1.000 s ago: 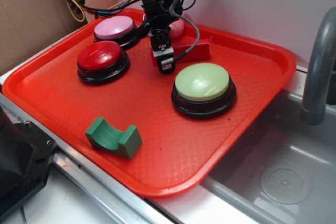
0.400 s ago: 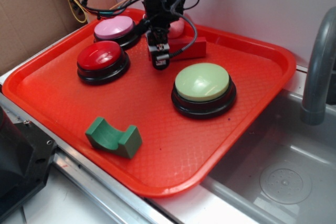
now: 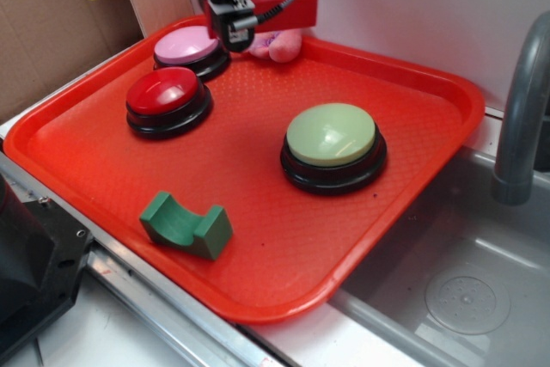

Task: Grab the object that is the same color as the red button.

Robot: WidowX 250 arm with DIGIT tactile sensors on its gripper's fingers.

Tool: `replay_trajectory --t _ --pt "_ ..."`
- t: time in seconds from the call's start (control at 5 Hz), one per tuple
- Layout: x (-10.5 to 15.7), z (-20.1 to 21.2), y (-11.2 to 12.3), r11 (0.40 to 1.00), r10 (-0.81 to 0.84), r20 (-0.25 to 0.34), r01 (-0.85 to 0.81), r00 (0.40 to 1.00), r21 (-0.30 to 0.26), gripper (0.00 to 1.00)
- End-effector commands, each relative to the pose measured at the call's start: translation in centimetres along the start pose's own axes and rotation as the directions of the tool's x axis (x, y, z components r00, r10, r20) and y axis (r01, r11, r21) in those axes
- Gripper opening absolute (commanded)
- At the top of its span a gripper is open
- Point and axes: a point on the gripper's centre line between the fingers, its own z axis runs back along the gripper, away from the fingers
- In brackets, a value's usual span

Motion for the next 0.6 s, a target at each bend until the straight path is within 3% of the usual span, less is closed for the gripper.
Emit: replay_trajectory --t 0.0,0.2,0.4 --pt "-5.5 3.1 -2.5 0.987 0.136 0.142 -0.122 0.981 -0.102 0.00" --pt "-7.9 2.5 -2.6 0.966 0.248 0.141 -0.234 0.958 -0.108 0.00" --pt "-8.5 2.1 -2.2 0.958 0.279 0.149 -0.265 0.949 -0.112 0.00"
